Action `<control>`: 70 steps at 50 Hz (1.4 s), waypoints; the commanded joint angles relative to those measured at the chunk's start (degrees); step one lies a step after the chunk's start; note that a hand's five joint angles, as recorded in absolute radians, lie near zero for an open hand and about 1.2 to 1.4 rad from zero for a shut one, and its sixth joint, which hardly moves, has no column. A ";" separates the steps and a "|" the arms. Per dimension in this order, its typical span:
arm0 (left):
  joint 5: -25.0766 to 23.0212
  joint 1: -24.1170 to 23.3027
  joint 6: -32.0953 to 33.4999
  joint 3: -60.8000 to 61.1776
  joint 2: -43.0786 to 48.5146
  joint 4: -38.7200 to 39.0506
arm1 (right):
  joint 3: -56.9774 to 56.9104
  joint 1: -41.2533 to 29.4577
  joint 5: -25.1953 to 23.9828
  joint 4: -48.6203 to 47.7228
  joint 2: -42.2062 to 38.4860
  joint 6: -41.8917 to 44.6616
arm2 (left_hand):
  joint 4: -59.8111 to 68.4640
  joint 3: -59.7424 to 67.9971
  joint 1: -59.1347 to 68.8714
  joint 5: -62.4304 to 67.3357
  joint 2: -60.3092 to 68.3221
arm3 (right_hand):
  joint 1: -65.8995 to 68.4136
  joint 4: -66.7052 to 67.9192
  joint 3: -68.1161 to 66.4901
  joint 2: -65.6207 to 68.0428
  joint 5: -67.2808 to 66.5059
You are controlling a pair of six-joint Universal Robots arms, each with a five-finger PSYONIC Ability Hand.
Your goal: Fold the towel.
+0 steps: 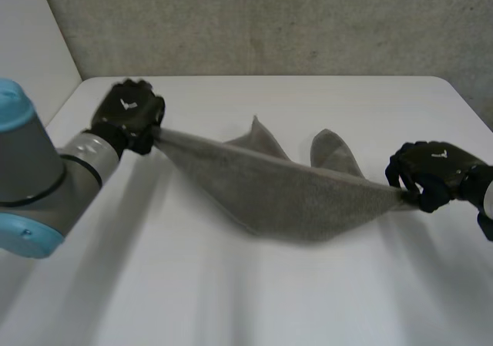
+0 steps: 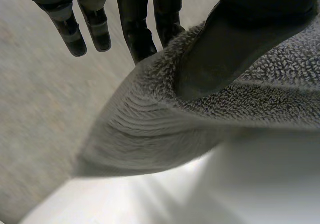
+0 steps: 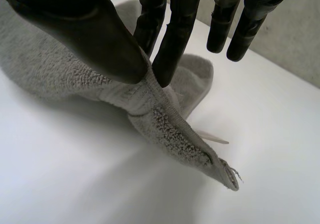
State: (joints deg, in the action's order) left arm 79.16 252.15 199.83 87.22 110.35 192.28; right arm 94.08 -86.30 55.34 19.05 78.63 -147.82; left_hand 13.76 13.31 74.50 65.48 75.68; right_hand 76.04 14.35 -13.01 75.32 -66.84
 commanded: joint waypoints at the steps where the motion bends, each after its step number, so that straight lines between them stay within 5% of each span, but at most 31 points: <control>1: -0.58 0.10 -0.93 -2.83 0.20 0.46 | -9.94 -2.54 0.29 2.84 -3.81 2.18 | -3.76 -3.31 5.50 4.52 4.32 | 3.96 -4.35 3.01 4.68 -3.16; 12: 2.31 0.10 -0.40 -27.50 15.86 -0.76 | -41.64 -14.85 11.88 -5.04 -19.56 1.93 | -3.76 -3.31 5.50 4.52 4.32 | 3.96 -4.35 3.01 4.68 -3.16; 21: 6.19 0.01 -1.46 -46.43 4.90 2.21 | -54.27 -16.88 19.37 -27.84 -11.92 -13.81 | -3.76 -3.31 5.50 4.52 4.32 | 3.96 -4.35 3.01 4.68 -3.16; 29: 4.44 0.54 -2.60 -36.99 -2.85 6.61 | -43.28 -16.88 16.47 -29.33 -4.54 -16.36 | -3.76 -3.31 5.50 4.52 4.32 | 3.96 -4.35 3.01 4.68 -3.16; 34: 1.63 1.59 -2.25 -22.32 -4.00 8.01 | -26.53 -16.62 9.46 -30.38 0.11 -16.19 | -3.76 -3.31 5.50 4.52 4.32 | 3.96 -4.35 3.01 4.68 -3.16; 50: -0.67 5.29 -0.41 11.82 3.72 17.51 | 6.26 -12.66 1.45 -31.26 0.13 -7.85 | -3.76 -3.31 5.50 4.52 4.32 | 3.96 -4.35 3.01 4.68 -3.16; 69: -0.41 4.32 8.91 15.17 7.69 19.45 | 10.86 -11.96 4.17 -30.65 -4.28 -1.25 | -3.76 -3.31 5.50 4.52 4.32 | 3.96 -4.35 3.01 4.68 -3.16; 70: -0.32 4.32 8.91 15.17 7.60 19.71 | 10.69 -12.22 5.04 -30.74 -5.15 -1.16 | -3.76 -3.31 5.50 4.52 4.32 | -11.47 -4.35 3.01 -10.75 12.27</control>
State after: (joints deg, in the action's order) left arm 78.58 256.36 208.60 102.81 118.05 211.18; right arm 105.34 -97.89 58.48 -11.59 74.29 -148.65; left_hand 13.76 13.30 74.59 66.23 77.01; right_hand 75.81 14.35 -13.01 75.73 -66.77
